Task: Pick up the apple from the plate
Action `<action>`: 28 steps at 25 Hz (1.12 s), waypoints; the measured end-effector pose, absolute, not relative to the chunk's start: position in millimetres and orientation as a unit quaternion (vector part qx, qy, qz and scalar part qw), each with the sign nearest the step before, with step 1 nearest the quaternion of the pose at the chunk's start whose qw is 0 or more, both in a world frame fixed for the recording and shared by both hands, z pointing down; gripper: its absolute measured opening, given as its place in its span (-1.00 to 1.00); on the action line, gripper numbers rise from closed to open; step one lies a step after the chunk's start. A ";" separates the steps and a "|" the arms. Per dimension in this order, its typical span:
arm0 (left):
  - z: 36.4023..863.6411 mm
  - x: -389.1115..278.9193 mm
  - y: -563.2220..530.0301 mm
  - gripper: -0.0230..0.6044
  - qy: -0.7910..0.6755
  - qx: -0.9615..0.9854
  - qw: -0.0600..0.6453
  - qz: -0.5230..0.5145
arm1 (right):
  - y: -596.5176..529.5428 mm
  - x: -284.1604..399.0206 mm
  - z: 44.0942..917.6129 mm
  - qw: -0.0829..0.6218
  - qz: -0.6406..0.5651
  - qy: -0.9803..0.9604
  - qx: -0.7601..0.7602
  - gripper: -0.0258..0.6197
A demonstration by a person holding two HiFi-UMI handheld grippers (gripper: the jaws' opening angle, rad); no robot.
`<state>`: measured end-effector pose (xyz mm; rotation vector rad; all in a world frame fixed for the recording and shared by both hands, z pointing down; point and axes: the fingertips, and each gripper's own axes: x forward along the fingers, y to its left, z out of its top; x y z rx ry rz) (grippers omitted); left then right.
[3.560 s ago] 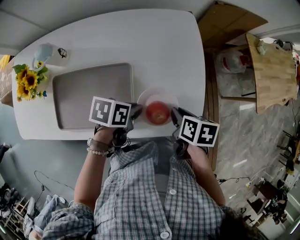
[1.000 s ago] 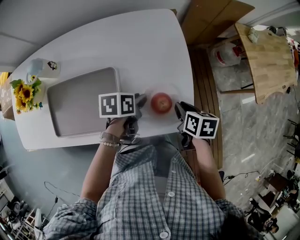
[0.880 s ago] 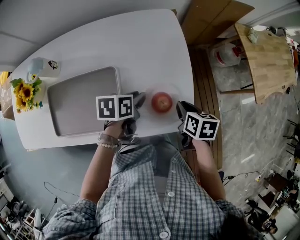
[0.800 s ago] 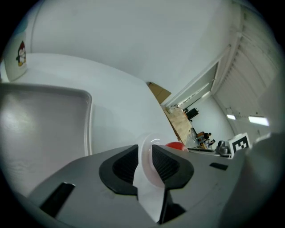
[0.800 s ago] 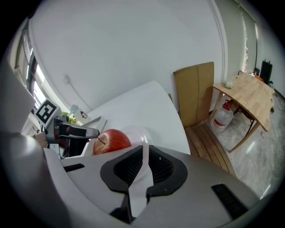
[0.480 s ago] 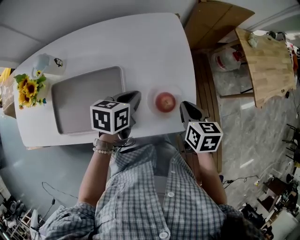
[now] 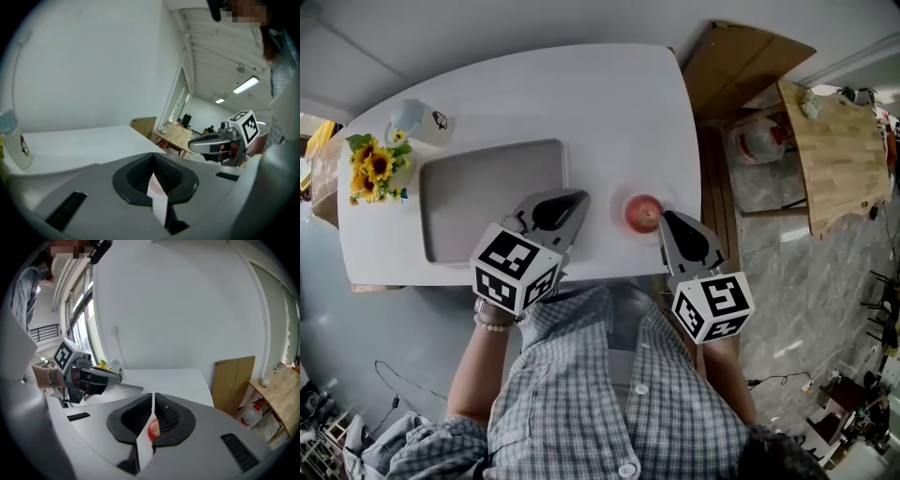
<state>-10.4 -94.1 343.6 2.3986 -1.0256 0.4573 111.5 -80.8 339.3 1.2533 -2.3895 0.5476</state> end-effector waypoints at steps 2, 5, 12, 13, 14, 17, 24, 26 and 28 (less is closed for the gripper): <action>329.4 -13.5 -90.3 -0.89 -0.377 0.885 0.219 0.162 | -80.4 101.8 326.1 0.187 0.175 -0.861 0.439 -0.82; 308.4 -14.5 -85.9 -0.89 -0.375 0.895 0.188 0.150 | -81.0 90.4 305.8 0.178 0.146 -0.871 0.433 -0.82; 269.4 -8.3 -82.1 -0.89 -0.370 0.910 0.116 0.148 | -81.6 69.9 257.3 0.153 0.074 -0.891 0.422 -0.82; 264.6 -7.6 -81.7 -0.89 -0.369 0.911 0.107 0.147 | -81.3 66.9 250.2 0.150 0.066 -0.893 0.420 -0.82; 259.7 -6.8 -81.6 -0.89 -0.369 0.913 0.098 0.145 | -81.2 64.0 243.1 0.145 0.060 -0.895 0.418 -0.82; 245.1 -4.1 -82.2 -0.89 -0.369 0.916 0.077 0.137 | -81.6 57.9 225.7 0.133 0.042 -0.901 0.411 -0.82; 230.4 -5.8 -83.3 -0.89 -0.376 0.917 0.076 0.111 | -84.1 49.7 209.4 0.141 -0.006 -0.906 0.399 -0.82; 230.2 -5.3 -83.3 -0.89 -0.375 0.917 0.072 0.114 | -85.4 49.7 208.3 0.140 -0.008 -0.906 0.400 -0.82; 230.1 -4.3 -83.7 -0.89 -0.374 0.918 0.068 0.116 | -86.0 49.0 208.6 0.140 -0.008 -0.906 0.400 -0.82</action>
